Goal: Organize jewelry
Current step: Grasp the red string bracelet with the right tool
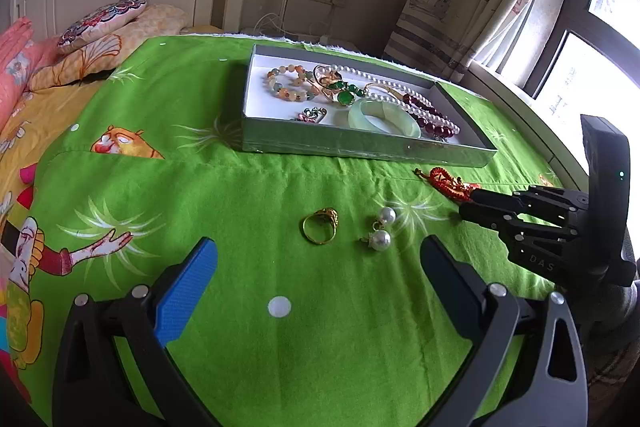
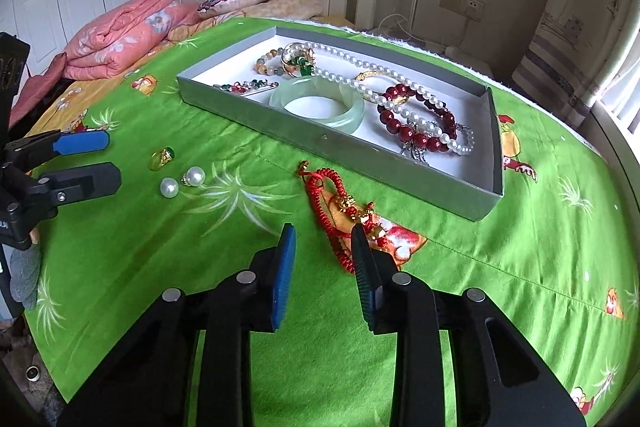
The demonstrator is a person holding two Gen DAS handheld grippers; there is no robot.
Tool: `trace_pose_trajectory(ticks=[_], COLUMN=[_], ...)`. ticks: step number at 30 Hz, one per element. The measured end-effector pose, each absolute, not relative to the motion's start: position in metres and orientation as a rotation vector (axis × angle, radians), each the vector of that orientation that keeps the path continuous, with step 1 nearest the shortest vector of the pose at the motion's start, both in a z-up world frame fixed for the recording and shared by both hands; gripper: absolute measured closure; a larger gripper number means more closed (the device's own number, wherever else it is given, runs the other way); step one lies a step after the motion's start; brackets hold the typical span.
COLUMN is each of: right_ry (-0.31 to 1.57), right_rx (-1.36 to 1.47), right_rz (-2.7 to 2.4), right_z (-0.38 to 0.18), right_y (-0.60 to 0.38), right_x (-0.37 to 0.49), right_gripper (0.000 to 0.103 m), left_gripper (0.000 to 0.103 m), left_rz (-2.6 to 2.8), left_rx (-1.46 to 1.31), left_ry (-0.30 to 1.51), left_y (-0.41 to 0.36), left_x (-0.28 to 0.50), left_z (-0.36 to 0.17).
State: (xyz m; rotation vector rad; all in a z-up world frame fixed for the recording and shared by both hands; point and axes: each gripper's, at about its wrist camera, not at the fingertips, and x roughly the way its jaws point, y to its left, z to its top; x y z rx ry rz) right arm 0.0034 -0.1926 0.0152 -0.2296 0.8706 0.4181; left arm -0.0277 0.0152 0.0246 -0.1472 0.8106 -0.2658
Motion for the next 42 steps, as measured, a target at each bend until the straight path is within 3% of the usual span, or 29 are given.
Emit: trace_pose_trajectory(ticks=[5,7,23,27,30,34,38,39,40,42], right_ry=[0.872,0.854,0.721,0.778,0.807,0.851,0.897,0.895,0.895,0.893], right_rx=[-0.243,-0.249,0.109,0.01,-0.065,-0.124,-0.17,-0.172,-0.173,-0.154], right_rz=[0.435,0.433,0.524,0.558,0.544,0.532,0.506,0.498,0.483,0.477], right_z=[0.013,0.015,0.041,0.036,0.031,0.023,0.014,0.014,0.014,0.013], right_y=[-0.191,-0.19,-0.245,-0.222,-0.209,-0.198,-0.19,-0.19,-0.19,-0.194], right_x=[-0.001,-0.008,-0.035,-0.034,-0.034,-0.03,-0.024,-0.023,-0.022,-0.021], right_gripper=[0.092,0.093,0.095,0.092,0.064,0.064,0.071,0.077,0.091,0.095], left_gripper=[0.003,0.003,0.003,0.003,0.003,0.003,0.003,0.003,0.003,0.003], left_rz=[-0.266,-0.266,-0.274,-0.276,-0.277,-0.283,-0.286,-0.289,-0.294,-0.303], left_rx=[-0.148,-0.147,-0.123,-0.121,-0.122,-0.123,-0.119,-0.116,-0.11,-0.091], left_ry=[0.811,0.81,0.824,0.825,0.823,0.821,0.818,0.816,0.815,0.818], left_y=[0.015,0.014,0.01,0.01,0.01,0.01,0.01,0.009,0.007,0.004], left_x=[-0.028,-0.028,-0.028,-0.028,-0.028,-0.028,-0.029,-0.03,-0.031,-0.032], left_z=[0.024,0.024,0.023,0.023,0.023,0.023,0.023,0.023,0.024,0.024])
